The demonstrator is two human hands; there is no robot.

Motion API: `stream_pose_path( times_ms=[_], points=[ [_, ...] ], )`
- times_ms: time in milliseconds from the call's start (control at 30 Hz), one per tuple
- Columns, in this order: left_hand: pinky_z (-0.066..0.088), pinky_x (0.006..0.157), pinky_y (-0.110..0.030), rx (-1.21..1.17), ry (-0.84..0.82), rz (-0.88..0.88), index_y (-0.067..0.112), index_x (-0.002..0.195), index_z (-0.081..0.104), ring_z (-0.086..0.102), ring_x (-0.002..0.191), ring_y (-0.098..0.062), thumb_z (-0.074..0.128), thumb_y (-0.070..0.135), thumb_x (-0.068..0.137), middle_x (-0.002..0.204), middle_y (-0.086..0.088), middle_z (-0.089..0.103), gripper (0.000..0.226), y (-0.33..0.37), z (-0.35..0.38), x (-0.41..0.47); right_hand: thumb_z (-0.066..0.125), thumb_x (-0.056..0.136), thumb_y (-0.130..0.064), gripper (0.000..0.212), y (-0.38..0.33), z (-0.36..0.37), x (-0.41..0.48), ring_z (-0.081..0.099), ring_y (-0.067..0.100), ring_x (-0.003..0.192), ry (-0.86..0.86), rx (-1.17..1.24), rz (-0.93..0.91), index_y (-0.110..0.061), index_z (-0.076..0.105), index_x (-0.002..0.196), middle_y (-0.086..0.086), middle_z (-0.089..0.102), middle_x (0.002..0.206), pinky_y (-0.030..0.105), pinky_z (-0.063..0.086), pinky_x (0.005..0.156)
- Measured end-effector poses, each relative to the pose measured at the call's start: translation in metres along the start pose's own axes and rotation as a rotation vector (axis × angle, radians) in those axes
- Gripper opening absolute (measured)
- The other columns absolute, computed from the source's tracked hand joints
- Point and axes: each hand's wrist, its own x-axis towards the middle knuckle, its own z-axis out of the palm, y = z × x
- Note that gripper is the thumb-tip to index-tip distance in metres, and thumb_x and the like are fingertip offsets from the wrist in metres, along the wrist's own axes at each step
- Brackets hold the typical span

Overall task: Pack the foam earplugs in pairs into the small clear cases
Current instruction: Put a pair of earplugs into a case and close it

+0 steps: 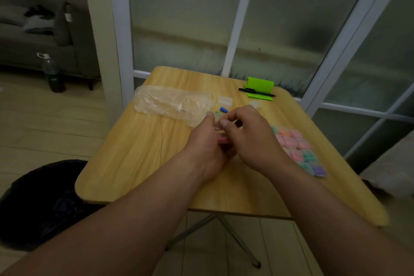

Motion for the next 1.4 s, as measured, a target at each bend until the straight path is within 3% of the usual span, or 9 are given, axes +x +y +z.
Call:
stream_pose_path(
  times_ms=[133,233,467,600,800,1067,1200,1300,1400],
  points=[
    [0.058,0.072,-0.033,-0.053,-0.013,-0.025,0.005,0.125,0.064,0.073,0.060,-0.016,0.027,0.056,0.111,0.087,-0.011,0.077,0.064,0.000,0.004,-0.005,0.069,0.100,-0.022,0.007,0.004,0.004,-0.006,0.057,0.016,0.105,0.012,-0.062,-0.001,-0.025,0.072,0.094,-0.006,0.057,0.104,0.032,0.047,0.094],
    [0.058,0.081,-0.038,-0.052,-0.007,-0.033,0.004,0.128,0.064,0.077,0.087,-0.023,0.028,0.058,0.110,0.121,-0.019,0.074,0.067,0.001,0.003,-0.004,0.068,0.100,-0.024,0.006,0.006,0.006,-0.009,0.053,0.016,0.111,0.027,-0.095,0.017,-0.024,0.074,0.100,-0.006,0.054,0.107,0.032,0.045,0.097],
    [0.055,0.093,-0.041,-0.038,0.014,-0.040,0.001,0.134,0.063,0.069,0.119,-0.031,0.032,0.059,0.109,0.130,-0.023,0.070,0.071,0.000,0.002,-0.003,0.068,0.100,-0.027,0.009,0.007,0.012,-0.014,0.055,0.016,0.112,0.073,-0.018,0.051,-0.026,0.077,0.103,-0.007,0.055,0.107,0.032,0.044,0.097],
    [0.061,0.080,-0.036,0.003,0.020,0.002,0.005,0.136,0.062,0.074,0.101,-0.027,0.028,0.058,0.109,0.120,-0.018,0.075,0.069,0.000,-0.001,0.000,0.068,0.099,-0.028,0.009,0.009,0.008,-0.011,0.068,0.014,0.095,0.095,0.162,0.123,-0.032,0.072,0.092,-0.007,0.059,0.105,0.038,0.056,0.086],
    [0.054,0.066,-0.027,0.034,0.081,0.044,0.009,0.141,0.062,0.064,0.067,-0.014,0.033,0.056,0.109,0.098,-0.009,0.067,0.064,0.000,-0.001,0.005,0.071,0.096,-0.022,0.006,0.018,0.002,-0.014,0.063,0.006,0.087,0.079,0.143,0.184,-0.027,0.074,0.093,-0.002,0.063,0.105,0.024,0.048,0.076],
    [0.063,0.082,-0.039,0.046,0.054,0.026,0.010,0.132,0.065,0.077,0.101,-0.027,0.036,0.057,0.108,0.122,-0.017,0.075,0.060,-0.001,0.000,0.001,0.070,0.094,-0.025,0.005,0.015,0.005,-0.017,0.069,0.015,0.091,0.046,0.197,0.208,-0.029,0.073,0.095,0.002,0.069,0.107,0.034,0.057,0.080],
    [0.060,0.086,-0.039,0.053,0.066,0.023,0.011,0.133,0.065,0.073,0.113,-0.028,0.037,0.056,0.108,0.125,-0.018,0.074,0.058,0.001,-0.002,-0.002,0.070,0.096,-0.016,0.005,0.011,0.004,-0.016,0.069,0.005,0.081,0.053,0.290,0.226,-0.019,0.071,0.099,0.000,0.072,0.100,0.020,0.054,0.069],
    [0.057,0.071,-0.032,0.082,0.065,0.014,0.009,0.134,0.064,0.069,0.082,-0.022,0.036,0.058,0.107,0.103,-0.018,0.073,0.062,0.003,0.000,-0.004,0.066,0.101,-0.015,0.005,0.010,-0.002,-0.015,0.063,-0.009,0.070,0.081,0.359,0.240,-0.016,0.068,0.105,-0.005,0.070,0.091,0.010,0.047,0.061],
    [0.046,0.057,-0.028,0.155,0.053,0.001,0.010,0.117,0.066,0.051,0.052,-0.015,0.029,0.060,0.108,0.064,-0.005,0.054,0.062,0.005,0.002,-0.007,0.060,0.105,-0.020,0.016,0.011,-0.009,-0.010,0.062,-0.013,0.091,0.053,0.368,0.241,-0.029,0.068,0.116,-0.016,0.068,0.107,0.009,0.048,0.074]
  ],
)
